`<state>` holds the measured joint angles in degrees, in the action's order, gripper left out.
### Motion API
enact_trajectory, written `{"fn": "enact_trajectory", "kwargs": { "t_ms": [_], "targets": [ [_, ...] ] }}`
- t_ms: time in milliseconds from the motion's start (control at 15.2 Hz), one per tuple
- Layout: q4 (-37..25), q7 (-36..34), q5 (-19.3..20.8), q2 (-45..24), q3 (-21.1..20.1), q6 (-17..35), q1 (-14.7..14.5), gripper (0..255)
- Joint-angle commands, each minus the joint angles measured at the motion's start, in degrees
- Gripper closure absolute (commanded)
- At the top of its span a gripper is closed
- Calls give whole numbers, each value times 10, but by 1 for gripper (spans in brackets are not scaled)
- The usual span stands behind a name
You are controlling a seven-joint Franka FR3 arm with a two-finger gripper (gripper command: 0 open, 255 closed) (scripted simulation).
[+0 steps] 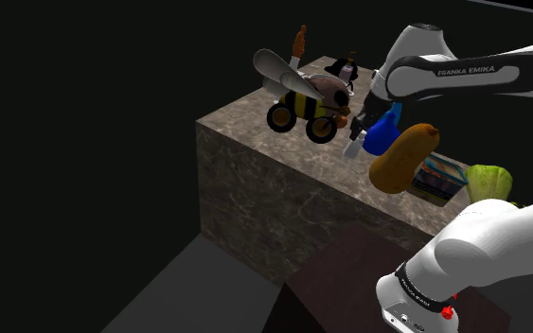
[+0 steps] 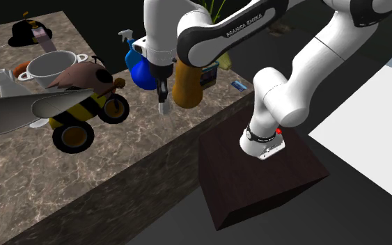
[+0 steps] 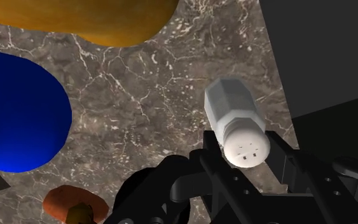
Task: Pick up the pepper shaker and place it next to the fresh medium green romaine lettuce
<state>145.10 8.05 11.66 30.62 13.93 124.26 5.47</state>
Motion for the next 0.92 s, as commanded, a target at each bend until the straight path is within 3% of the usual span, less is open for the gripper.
{"fn": "enact_trajectory", "kwargs": {
  "t_ms": [0, 858],
  "targets": [
    [-11, 1, -1, 6, -2, -18, 0, 255],
    [-101, 8, -12, 21, -13, -121, -5, 255]
  ]
}}
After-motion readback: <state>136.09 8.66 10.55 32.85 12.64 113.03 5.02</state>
